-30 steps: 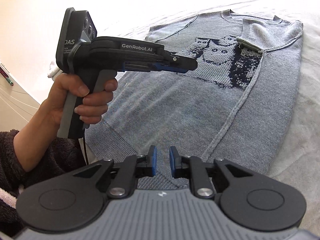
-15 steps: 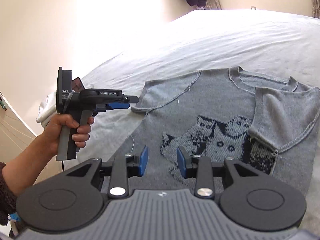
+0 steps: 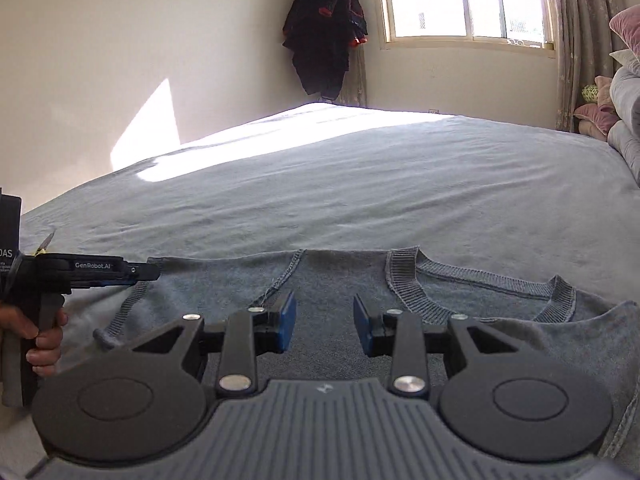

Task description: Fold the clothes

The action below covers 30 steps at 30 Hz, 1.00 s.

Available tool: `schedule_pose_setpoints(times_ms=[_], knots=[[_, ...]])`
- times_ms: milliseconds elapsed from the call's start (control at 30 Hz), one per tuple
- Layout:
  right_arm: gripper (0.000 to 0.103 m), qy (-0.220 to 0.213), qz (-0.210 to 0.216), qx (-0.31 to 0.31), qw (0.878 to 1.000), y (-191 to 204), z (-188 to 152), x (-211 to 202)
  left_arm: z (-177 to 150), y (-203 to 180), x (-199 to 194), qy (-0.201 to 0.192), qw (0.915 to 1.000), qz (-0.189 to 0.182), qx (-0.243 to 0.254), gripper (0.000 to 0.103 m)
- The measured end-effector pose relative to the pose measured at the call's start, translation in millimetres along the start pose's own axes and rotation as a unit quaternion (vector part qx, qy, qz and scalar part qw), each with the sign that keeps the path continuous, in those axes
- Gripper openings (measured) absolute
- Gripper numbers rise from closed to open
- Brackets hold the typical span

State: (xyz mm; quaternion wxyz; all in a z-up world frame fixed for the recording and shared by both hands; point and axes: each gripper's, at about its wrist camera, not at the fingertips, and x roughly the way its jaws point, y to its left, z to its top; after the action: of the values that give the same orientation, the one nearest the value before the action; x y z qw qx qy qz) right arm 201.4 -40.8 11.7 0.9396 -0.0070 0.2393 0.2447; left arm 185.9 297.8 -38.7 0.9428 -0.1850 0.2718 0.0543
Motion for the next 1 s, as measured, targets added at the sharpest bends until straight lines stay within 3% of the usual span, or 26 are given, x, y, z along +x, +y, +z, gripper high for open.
schedule_pose_setpoints(times_ms=[167,233,300,533,700,867,1000], knots=[[0.036,0.028,0.011,0.025,0.999,-5,-22,23,2,-9,7,0.016,0.9985,0.011,0.051,0.044],[0.036,0.036,0.02,0.034,0.999,-8,-25,24,2,-16,7,0.025,0.9962,0.015,0.083,0.029],[0.036,0.034,0.036,0.049,0.998,-13,-25,20,3,-22,6,0.036,0.9936,0.017,0.105,0.003],[0.036,0.033,0.094,0.136,0.986,-37,-25,11,23,-41,-12,0.055,0.9961,-0.023,0.064,0.002],[0.036,0.028,0.141,0.214,0.966,-51,-22,8,34,-76,-15,0.067,0.994,-0.077,0.04,0.002],[0.036,0.045,0.147,0.274,0.949,-65,-19,-1,35,-118,7,0.109,0.9866,-0.12,0.017,0.002],[0.036,0.044,0.151,0.288,0.945,-70,-18,-8,26,-146,29,0.138,0.9815,-0.132,0.014,0.002]])
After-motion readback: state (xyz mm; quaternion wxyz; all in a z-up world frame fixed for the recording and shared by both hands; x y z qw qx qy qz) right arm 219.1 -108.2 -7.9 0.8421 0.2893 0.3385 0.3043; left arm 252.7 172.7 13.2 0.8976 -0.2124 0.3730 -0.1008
